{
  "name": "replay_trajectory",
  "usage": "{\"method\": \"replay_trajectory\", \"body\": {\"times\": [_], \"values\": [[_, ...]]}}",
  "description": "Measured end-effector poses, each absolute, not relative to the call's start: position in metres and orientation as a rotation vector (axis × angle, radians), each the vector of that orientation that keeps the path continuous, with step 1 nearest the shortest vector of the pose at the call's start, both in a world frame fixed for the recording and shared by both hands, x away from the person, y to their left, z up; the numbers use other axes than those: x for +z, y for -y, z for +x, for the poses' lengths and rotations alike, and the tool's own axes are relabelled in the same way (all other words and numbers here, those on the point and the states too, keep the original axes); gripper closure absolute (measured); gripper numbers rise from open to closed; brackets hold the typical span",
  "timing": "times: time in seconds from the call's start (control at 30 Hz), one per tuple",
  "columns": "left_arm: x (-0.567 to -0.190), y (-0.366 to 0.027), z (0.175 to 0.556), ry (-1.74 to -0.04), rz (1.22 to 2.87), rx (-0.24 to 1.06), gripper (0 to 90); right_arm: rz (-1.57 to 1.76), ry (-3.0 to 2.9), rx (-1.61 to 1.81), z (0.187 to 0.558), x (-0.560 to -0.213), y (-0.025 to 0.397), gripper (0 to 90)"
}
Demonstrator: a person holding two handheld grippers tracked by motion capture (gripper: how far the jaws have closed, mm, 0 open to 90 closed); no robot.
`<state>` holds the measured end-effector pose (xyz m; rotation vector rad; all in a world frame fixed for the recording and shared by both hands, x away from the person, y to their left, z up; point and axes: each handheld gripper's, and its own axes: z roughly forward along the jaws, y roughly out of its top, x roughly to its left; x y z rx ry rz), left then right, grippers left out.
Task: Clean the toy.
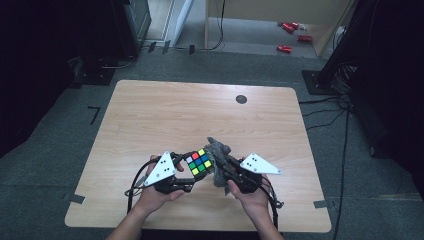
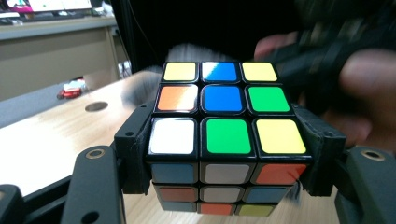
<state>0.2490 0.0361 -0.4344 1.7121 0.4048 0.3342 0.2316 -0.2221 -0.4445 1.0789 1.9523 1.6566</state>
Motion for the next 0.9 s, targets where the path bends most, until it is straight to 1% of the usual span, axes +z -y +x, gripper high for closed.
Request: {"method": "replay_trajectory", "body": {"times": [0.1,0.17,0.2,0.23,0.27,0.3,0.37,0.43,0.53,0.63,0.7,0.73,0.8,0.9], "values": [[-0.432,-0.046,0.255,-0.486,1.615,0.297,35.2,1.100,-1.981,1.657,0.233,-0.449,0.221,78.1],[-0.430,-0.052,0.259,-0.540,1.564,0.286,35.2,1.030,-2.059,1.702,0.231,-0.455,0.210,77.1],[-0.430,-0.054,0.261,-0.546,1.560,0.278,35.2,1.030,-2.059,1.702,0.231,-0.455,0.210,77.1],[-0.432,-0.054,0.261,-0.542,1.568,0.271,35.2,0.956,-2.093,1.726,0.227,-0.458,0.198,76.1],[-0.432,-0.054,0.261,-0.542,1.568,0.271,35.2,0.956,-2.093,1.726,0.227,-0.458,0.198,76.1],[-0.433,-0.052,0.260,-0.540,1.575,0.267,35.2,0.899,-2.105,1.687,0.221,-0.460,0.185,76.0],[-0.434,-0.050,0.260,-0.535,1.577,0.258,35.2,0.886,-2.101,1.655,0.220,-0.461,0.182,76.2],[-0.433,-0.050,0.259,-0.526,1.572,0.238,35.2,0.902,-2.061,1.638,0.221,-0.459,0.184,76.9],[-0.433,-0.050,0.259,-0.528,1.573,0.230,35.3,0.972,-1.921,1.667,0.225,-0.451,0.208,77.8],[-0.433,-0.050,0.261,-0.539,1.560,0.211,35.2,0.926,-1.941,1.673,0.224,-0.450,0.209,77.9],[-0.433,-0.051,0.262,-0.552,1.552,0.203,35.3,0.825,-2.047,1.672,0.219,-0.455,0.196,77.9],[-0.433,-0.051,0.262,-0.552,1.552,0.203,35.2,0.825,-2.047,1.672,0.219,-0.455,0.196,77.9],[-0.434,-0.052,0.263,-0.558,1.553,0.199,35.3,0.716,-2.114,1.592,0.211,-0.459,0.179,77.9],[-0.433,-0.054,0.263,-0.564,1.549,0.212,35.2,0.725,-2.104,1.587,0.212,-0.456,0.180,78.0]]}}
